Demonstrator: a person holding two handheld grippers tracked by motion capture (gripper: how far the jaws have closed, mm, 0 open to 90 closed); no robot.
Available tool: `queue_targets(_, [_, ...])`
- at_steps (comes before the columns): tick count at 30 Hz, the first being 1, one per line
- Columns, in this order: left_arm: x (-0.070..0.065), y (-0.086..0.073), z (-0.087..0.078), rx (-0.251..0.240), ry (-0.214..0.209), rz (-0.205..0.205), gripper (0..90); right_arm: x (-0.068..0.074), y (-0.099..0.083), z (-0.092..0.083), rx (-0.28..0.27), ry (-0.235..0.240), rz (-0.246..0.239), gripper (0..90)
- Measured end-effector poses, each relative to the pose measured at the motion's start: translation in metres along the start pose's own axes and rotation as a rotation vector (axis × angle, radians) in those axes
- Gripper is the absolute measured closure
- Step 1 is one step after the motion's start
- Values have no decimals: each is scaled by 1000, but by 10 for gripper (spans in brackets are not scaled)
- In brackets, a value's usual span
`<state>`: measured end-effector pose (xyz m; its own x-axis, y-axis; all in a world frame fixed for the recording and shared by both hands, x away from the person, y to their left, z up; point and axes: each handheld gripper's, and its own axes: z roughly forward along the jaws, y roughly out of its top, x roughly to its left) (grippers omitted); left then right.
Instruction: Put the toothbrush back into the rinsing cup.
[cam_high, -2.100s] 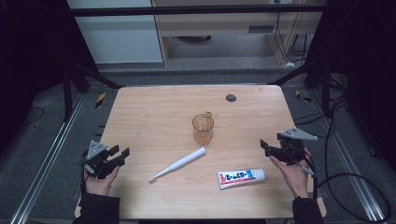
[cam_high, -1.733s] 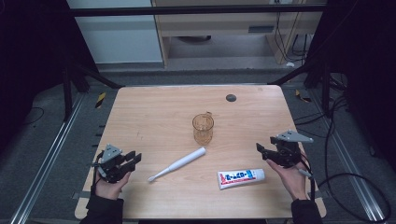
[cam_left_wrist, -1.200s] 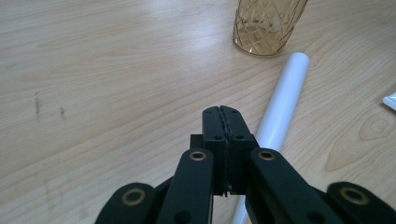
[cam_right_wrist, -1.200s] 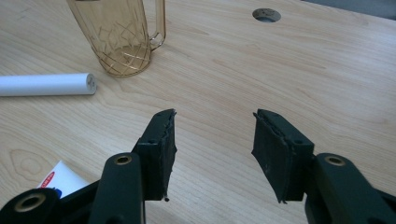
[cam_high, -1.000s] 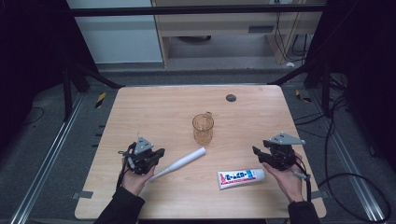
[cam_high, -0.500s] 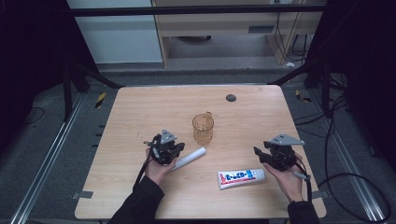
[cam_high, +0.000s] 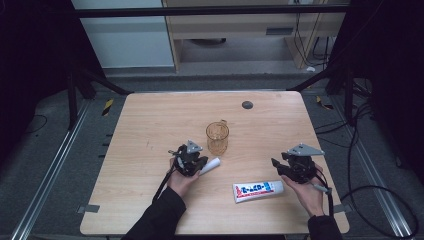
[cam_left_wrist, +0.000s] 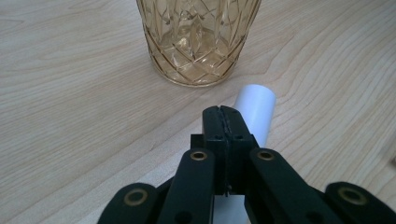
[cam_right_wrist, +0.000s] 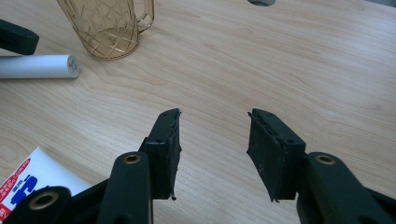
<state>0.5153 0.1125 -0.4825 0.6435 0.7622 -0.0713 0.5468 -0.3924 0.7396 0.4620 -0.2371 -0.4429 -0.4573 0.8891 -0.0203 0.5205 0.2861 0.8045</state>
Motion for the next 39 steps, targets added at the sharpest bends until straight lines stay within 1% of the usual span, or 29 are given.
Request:
queue_targets(1, [0,0,0,2,-4,-2,899,0,0,0,0,-1,-5,535])
queue_targets(7, [-4,0,-1,9,-14,17,899,0,0,0,7,1,-1,534])
queue_targets(10, [-5,0,-2,18,-21,23,899,0,0,1,9,1,-8,533])
queue_targets(16, [-12,0,-4,34,-36,63,899,1,0,1,12,4,-5,532])
queue_targets(21, [-15,-1,-6,46,-45,77,899,1,0,1,13,4,-6,532])
queue_targets(23, [-17,-1,-7,47,-51,82,899,1,0,1,16,8,-1,531])
queue_targets(25, [-19,-2,-9,50,-60,83,899,1,0,1,15,5,-5,531])
queue_targets(28, [-23,-2,-11,54,-68,95,900,1,0,1,16,7,-4,531])
queue_targets(30, [-24,-2,-12,57,-66,102,899,1,0,2,18,5,-11,531])
queue_targets(34, [-26,1,-8,39,-60,81,899,1,0,2,16,4,-10,531])
queue_targets(36, [-27,3,-5,32,-52,85,900,1,0,1,16,3,-12,532])
queue_targets(39, [-28,2,0,42,-48,87,900,0,-1,1,15,0,-12,532])
